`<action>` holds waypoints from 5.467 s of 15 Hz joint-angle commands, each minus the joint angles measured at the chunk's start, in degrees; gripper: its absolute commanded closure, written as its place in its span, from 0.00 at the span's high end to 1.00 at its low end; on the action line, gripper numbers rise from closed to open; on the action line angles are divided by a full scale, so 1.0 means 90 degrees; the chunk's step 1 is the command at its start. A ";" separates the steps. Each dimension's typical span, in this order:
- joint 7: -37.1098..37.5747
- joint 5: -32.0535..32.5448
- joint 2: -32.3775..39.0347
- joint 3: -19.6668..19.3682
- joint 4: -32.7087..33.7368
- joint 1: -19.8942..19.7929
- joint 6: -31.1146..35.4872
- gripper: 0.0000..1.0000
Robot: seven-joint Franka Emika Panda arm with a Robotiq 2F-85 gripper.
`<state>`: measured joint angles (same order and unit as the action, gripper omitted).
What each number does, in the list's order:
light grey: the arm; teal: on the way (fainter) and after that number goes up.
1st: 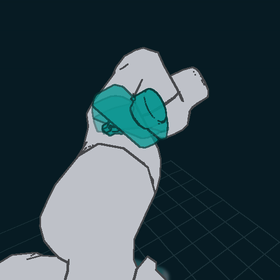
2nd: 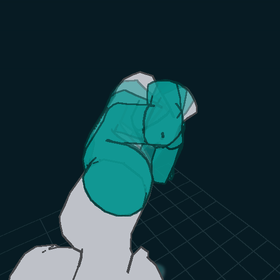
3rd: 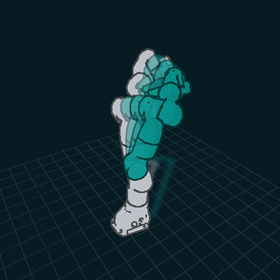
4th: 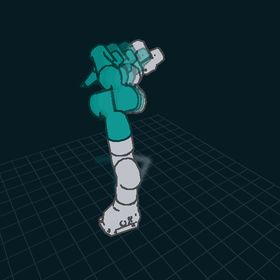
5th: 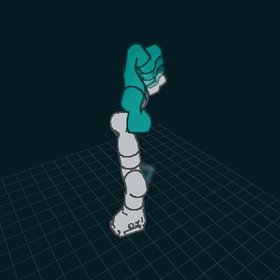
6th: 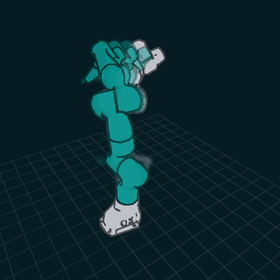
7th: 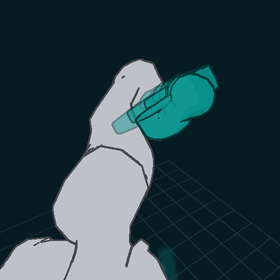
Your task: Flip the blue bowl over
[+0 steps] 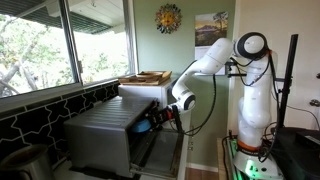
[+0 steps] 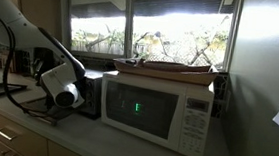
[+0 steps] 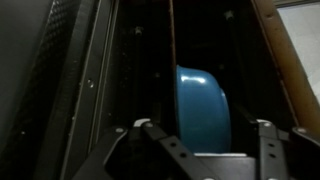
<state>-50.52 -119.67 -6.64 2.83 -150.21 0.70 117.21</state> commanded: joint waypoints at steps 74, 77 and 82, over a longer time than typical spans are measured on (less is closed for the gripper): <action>0.0492 0.4161 -0.1995 0.0155 -0.0005 -0.0321 0.0259 0.01; 0.0488 0.4811 -0.2167 0.0203 -0.0040 -0.0277 0.0270 0.01; 0.0258 0.5877 -0.2462 0.0320 -0.0054 -0.0096 0.0307 0.01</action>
<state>-46.75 -72.52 -25.31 5.10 -149.03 -1.33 119.49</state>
